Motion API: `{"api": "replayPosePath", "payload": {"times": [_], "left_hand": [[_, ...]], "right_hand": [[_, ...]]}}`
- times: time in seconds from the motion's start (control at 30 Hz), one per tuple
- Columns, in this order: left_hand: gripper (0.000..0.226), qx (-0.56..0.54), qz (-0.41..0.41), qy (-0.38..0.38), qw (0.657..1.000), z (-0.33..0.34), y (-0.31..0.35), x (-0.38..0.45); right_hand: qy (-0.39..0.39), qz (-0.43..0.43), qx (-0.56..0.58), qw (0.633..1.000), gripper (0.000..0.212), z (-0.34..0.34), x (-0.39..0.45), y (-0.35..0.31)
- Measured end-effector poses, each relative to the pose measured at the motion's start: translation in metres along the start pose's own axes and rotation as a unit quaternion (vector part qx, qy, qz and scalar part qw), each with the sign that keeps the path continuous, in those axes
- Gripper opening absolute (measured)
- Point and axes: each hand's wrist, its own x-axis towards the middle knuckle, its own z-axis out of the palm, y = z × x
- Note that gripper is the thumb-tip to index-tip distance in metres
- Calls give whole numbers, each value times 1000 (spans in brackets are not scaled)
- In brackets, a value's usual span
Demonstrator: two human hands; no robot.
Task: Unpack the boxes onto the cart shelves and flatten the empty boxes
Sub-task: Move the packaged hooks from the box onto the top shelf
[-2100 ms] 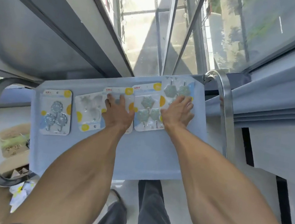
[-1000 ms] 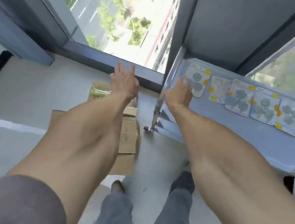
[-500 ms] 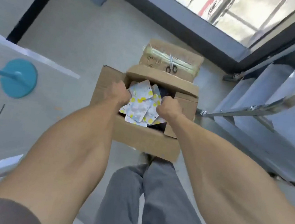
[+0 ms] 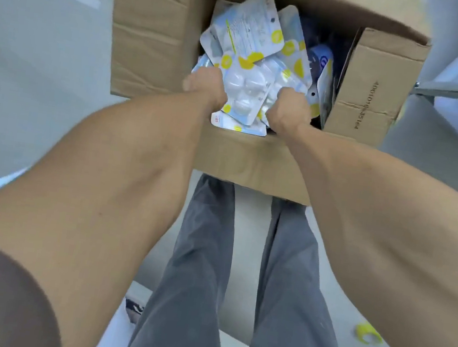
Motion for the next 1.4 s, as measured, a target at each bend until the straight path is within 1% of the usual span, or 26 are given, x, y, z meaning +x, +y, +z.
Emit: {"api": "replayPosePath", "payload": {"times": [0.07,0.13,0.17,0.27,0.37,0.4,0.47,0.6,0.7,0.83,0.97,1.1,1.23,1.33,1.4], "left_hand": [[41,11,38,3,999,13,4,15],[39,11,55,14,998,25,11,32],[37,12,53,18,998,30,14,39],[34,39,67,51,996,38,20,51],[28,112,115,89,983,39,9,53],[25,121,120,93,981,37,3,53],[21,108,103,101,984,29,-9,49],[29,20,15,107,994,-15,-18,24],[27,-9,-1,108,994,-66,-12,-12],[30,-33,36,140,989,-152,21,-88],[34,-26,83,221,971,-233,79,-171],[34,-37,163,311,935,-308,152,-248],[36,-50,244,376,893,-364,234,-325],[33,-43,313,404,858,-384,303,-382],[32,-41,344,405,846,-384,349,-411]], "right_hand": [[22,-4,-21,1000,20,9,19,-8],[42,9,-34,999,31,18,34,-13],[51,24,-41,998,32,22,40,-15],[83,48,-72,993,31,31,47,-16],[111,19,-107,988,27,35,47,-18],[114,14,-118,986,26,35,45,-19],[115,16,-135,984,28,32,36,-22],[121,28,-121,985,28,3,5,-29],[143,50,-73,986,24,-45,-35,-32],[205,83,11,975,23,-141,-113,-33],[288,130,94,944,28,-238,-191,-28],[357,138,150,912,28,-329,-266,-6],[426,155,180,873,21,-409,-333,49],[466,173,229,837,19,-457,-375,116],[486,207,236,815,16,-478,-392,169]]}}
